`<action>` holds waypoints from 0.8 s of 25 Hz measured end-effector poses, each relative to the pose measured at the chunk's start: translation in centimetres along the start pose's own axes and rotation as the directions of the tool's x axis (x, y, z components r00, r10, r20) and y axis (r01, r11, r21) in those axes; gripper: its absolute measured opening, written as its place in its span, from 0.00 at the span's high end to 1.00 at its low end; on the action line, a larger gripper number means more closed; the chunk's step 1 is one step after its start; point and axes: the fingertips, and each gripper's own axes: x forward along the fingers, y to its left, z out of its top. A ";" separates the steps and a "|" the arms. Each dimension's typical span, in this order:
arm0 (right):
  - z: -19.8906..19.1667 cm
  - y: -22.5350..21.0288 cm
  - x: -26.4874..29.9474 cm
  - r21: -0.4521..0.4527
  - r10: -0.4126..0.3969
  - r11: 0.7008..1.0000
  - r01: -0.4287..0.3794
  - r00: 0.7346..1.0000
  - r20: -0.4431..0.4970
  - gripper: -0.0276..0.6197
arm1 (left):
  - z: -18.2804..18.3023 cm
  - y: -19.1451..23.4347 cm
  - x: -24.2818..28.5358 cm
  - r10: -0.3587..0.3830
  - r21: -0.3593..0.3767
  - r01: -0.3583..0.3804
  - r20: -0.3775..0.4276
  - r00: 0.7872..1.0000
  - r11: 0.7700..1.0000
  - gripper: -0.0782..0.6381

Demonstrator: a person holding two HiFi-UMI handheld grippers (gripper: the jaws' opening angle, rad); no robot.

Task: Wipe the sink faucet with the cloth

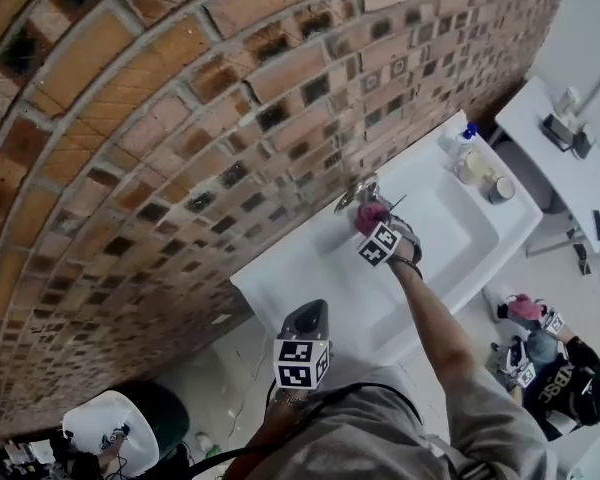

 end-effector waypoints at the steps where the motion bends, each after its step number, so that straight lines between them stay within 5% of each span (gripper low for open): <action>1: -1.0 0.9 -0.1 -0.028 -0.003 1.000 0.002 1.000 -0.027 0.87 | 0.2 -0.3 0.0 -0.006 0.011 0.006 -0.001 1.000 1.000 0.86; 7: -1.5 -6.2 -5.0 0.018 -0.273 0.962 0.273 0.956 0.111 0.87 | 0.4 -0.6 0.6 -0.021 0.031 0.021 0.001 1.000 0.999 0.86; 9: -2.2 -9.8 -5.5 0.064 -0.308 0.951 0.304 0.948 0.074 0.87 | 0.5 -0.6 0.7 -0.019 0.034 0.018 0.016 1.000 0.999 0.86; 12: -5.8 -14.7 -5.7 0.251 -0.343 0.906 0.342 0.938 -0.042 0.87 | 0.8 -0.6 0.4 -0.026 0.054 0.025 0.029 0.999 0.998 0.86; 14: -8.4 -15.7 -5.3 0.414 -0.290 0.860 0.298 0.953 -0.084 0.87 | 0.7 -0.4 0.3 -0.029 0.053 0.027 0.026 0.999 0.998 0.86; 16: -8.2 -14.3 -4.6 0.543 -0.195 0.824 0.165 0.981 -0.002 0.87 | 0.6 -0.2 0.5 -0.022 0.052 0.021 0.023 0.999 0.998 0.86; 20: -3.3 -7.0 -3.3 0.623 -0.041 0.776 -0.094 0.979 0.199 0.88 | 0.9 -0.1 1.0 -0.017 0.064 0.015 0.025 1.000 0.998 0.86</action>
